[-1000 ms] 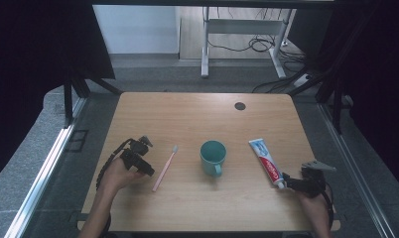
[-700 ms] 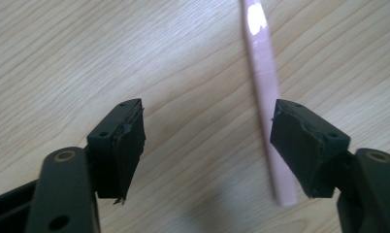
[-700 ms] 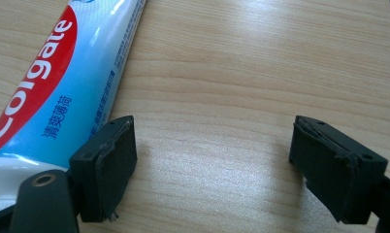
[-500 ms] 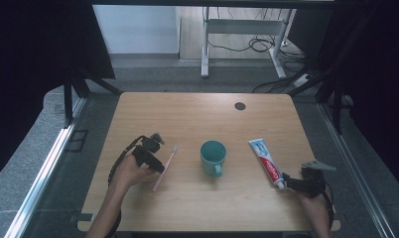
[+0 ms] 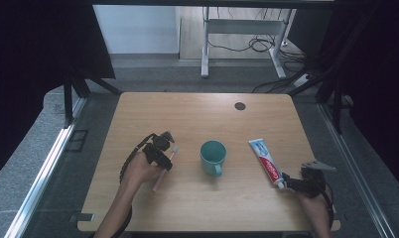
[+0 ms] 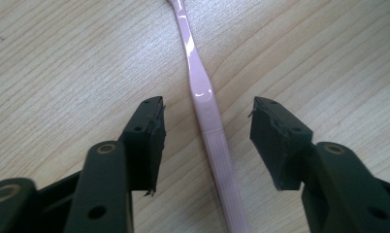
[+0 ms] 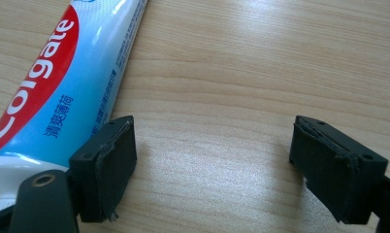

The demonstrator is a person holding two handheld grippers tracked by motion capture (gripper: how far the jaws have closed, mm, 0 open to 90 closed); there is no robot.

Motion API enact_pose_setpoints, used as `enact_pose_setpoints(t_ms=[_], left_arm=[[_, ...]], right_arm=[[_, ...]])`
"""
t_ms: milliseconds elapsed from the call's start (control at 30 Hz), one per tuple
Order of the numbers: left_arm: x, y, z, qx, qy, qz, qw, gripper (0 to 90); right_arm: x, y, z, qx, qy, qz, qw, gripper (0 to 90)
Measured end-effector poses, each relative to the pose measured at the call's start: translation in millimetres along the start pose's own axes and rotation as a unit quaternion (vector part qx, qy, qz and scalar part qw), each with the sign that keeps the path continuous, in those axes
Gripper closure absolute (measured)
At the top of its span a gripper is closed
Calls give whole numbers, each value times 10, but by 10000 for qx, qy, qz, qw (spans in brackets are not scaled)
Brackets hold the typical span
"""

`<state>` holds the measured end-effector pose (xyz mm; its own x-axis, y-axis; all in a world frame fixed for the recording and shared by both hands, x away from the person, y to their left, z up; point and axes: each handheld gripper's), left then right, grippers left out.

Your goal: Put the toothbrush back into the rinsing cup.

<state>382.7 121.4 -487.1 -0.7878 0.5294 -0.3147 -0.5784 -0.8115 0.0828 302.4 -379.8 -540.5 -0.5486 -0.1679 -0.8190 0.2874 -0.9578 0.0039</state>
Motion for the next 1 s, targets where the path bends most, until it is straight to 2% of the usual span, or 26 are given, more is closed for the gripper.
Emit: enact_pose_setpoints(t_ms=[133, 400, 533, 700, 833, 1000], left_arm=[[-30, 4, -42, -19, -71, 33, 10000, 526], [-60, -9, -125, -2, -228, 240, 9995, 613], [-71, 0, -164, -55, -302, 302, 9991, 633], [-90, 42, -176, -271, -372, 219, 9987, 690], [-97, 52, -174, -255, -436, 193, 9985, 771], [-90, 41, -170, -214, -432, 158, 9987, 787]], right_arm=[[0, 0, 0, -2, 0, 1, 10000, 168], [0, -1, 0, -5, -2, -6, 10000, 169], [0, -1, 0, -5, -3, -5, 10000, 169], [0, -1, 0, -5, -2, -4, 10000, 168], [0, -1, 0, -6, -2, -5, 10000, 169], [0, -1, 0, -6, -2, -4, 10000, 169]])
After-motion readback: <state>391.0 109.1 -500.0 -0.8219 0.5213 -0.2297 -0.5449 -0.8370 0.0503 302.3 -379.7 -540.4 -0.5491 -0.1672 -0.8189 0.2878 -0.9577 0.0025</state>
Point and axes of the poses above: each handheld gripper's, and its own axes: z roughly backward along the jaws, x roughly out of its underside, y roughly to its right, and after that the axes turned 8 degrees about y, right-handed
